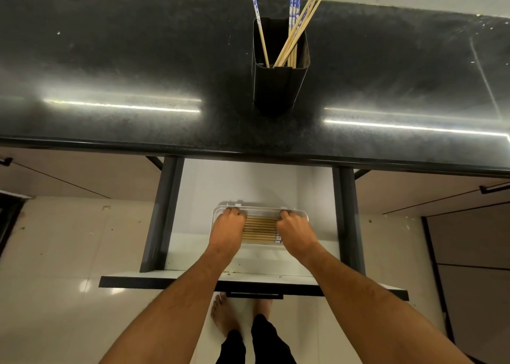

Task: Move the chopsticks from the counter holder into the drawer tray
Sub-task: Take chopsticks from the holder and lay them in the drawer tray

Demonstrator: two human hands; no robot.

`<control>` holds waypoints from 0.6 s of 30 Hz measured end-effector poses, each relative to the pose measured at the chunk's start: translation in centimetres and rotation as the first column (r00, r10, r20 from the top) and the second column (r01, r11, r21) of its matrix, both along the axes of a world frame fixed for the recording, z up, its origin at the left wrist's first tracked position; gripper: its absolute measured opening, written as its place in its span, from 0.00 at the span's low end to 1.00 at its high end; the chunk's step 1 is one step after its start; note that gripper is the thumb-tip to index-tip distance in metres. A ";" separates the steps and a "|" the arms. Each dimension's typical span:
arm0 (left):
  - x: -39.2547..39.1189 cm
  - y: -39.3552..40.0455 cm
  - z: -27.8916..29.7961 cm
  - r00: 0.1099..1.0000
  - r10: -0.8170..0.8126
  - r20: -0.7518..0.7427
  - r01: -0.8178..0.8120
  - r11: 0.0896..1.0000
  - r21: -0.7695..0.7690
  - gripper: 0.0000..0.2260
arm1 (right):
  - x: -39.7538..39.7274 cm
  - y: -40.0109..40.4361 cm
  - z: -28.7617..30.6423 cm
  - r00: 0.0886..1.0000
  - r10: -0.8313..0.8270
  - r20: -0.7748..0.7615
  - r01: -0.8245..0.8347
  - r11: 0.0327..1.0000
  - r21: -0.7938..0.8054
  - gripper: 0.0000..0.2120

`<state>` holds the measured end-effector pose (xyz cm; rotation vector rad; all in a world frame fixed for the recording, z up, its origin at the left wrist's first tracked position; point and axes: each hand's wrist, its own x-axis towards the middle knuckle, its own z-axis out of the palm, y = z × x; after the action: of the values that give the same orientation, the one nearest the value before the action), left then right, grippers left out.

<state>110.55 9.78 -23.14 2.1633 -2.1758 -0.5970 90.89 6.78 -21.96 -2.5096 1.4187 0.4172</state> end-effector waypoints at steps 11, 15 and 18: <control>0.2 -0.1 0.4 0.999 -0.006 0.041 0.006 1.000 -0.016 0.22 | -0.3 -0.6 0.0 0.999 0.033 0.014 -0.033 0.999 -0.022 0.13; 0.3 0.3 1.7 0.999 0.032 -0.001 -0.032 0.995 -0.097 0.18 | -1.2 -0.3 0.5 0.976 -0.014 0.218 0.036 0.995 -0.096 0.10; 0.9 0.8 2.5 0.991 0.023 -0.132 -0.061 0.955 -0.290 0.09 | -2.4 0.2 0.9 0.864 -0.054 0.501 0.188 0.957 -0.221 0.04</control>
<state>111.47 10.62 -20.61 1.9560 -2.0011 -0.3690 88.51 6.94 -21.06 -2.4412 1.4743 -0.4418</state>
